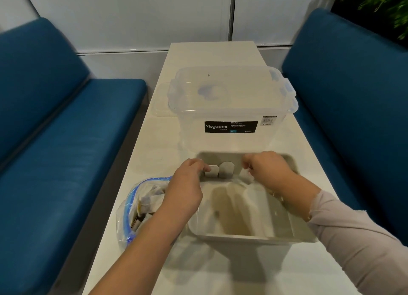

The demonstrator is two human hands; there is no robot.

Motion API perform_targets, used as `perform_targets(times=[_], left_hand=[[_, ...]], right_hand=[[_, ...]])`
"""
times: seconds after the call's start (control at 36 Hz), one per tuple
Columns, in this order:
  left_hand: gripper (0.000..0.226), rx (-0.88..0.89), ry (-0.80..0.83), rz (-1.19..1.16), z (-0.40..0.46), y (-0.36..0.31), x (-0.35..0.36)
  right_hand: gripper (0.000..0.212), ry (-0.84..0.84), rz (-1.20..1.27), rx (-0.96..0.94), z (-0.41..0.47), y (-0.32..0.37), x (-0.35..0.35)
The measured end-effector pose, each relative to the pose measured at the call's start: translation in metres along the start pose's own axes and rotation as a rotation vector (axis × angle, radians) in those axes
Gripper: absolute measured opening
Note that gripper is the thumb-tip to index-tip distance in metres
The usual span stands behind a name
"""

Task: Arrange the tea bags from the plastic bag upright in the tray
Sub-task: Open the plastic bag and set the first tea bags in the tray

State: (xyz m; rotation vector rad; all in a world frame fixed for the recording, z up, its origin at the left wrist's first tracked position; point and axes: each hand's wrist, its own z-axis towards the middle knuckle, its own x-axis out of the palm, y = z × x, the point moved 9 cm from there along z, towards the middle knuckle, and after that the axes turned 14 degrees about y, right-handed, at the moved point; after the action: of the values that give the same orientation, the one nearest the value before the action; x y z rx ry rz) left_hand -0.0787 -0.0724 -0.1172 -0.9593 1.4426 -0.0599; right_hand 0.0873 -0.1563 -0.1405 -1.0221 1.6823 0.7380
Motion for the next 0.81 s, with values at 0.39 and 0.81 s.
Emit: perform_targets(times=[0.39,0.81], left_hand=[[0.054,-0.009,0.008,0.017,-0.001,0.000,-0.001],[0.049,-0.008,0.025,0.013,0.001,0.000,0.000]], right_hand=[[0.007,-0.065,-0.123,0.099,0.008,0.002,0.010],[0.013,-0.128,-0.123,0.078,0.011,0.006,0.008]])
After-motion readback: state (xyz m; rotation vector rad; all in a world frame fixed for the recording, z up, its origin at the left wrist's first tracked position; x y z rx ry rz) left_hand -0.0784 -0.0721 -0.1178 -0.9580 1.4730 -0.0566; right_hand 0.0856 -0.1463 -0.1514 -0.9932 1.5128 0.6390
